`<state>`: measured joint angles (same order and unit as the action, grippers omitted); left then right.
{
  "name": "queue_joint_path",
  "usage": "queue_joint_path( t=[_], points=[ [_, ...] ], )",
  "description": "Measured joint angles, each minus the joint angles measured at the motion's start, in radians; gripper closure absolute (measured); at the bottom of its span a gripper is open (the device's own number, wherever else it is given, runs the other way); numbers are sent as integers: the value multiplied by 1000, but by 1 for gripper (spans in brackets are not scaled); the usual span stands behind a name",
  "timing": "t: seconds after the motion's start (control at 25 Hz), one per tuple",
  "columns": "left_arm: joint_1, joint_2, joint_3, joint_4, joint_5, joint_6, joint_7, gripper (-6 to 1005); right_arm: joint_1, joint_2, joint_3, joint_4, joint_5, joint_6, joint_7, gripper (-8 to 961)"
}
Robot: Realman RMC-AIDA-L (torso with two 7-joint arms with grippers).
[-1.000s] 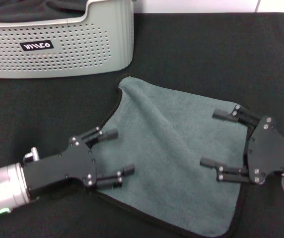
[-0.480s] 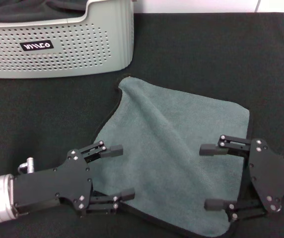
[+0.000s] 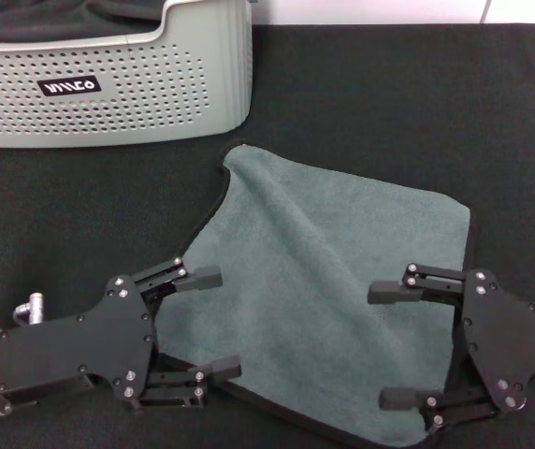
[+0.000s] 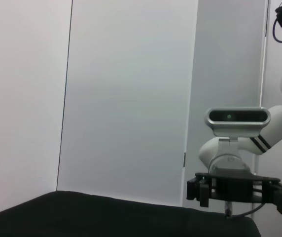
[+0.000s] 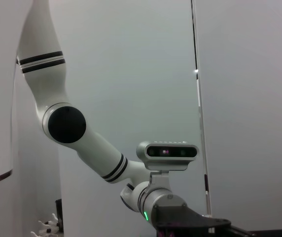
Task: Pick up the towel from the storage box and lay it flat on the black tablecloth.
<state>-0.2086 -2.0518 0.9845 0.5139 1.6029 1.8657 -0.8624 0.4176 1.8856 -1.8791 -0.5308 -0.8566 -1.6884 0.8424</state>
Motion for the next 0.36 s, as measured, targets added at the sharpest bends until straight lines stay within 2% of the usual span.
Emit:
queue_joint_path(
  t=[0.36],
  points=[
    [0,-3,-4,-1,0,2,-4,106,10,6,0,0,-3,7,-3,109]
  ],
)
